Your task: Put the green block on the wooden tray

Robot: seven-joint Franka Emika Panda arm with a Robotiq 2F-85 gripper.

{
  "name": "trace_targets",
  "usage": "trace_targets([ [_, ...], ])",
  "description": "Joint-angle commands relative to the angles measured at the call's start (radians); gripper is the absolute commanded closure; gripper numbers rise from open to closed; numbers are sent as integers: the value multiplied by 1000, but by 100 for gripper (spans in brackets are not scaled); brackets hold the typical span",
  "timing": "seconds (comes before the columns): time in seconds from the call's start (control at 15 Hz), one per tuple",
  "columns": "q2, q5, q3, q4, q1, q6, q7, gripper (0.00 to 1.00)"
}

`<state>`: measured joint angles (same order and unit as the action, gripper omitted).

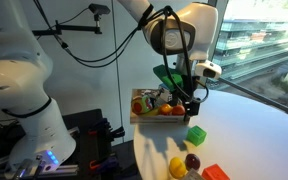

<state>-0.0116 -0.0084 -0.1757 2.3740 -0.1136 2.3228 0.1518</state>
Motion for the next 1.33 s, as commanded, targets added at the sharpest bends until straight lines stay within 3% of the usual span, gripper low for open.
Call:
trace_targets([
  [0.0, 88, 19, 13, -59, -12, 57, 4, 0],
  [0.4, 209, 8, 23, -116, -16, 138, -7, 0],
  [1.27, 373, -16, 23, -219, -19, 201, -31, 0],
])
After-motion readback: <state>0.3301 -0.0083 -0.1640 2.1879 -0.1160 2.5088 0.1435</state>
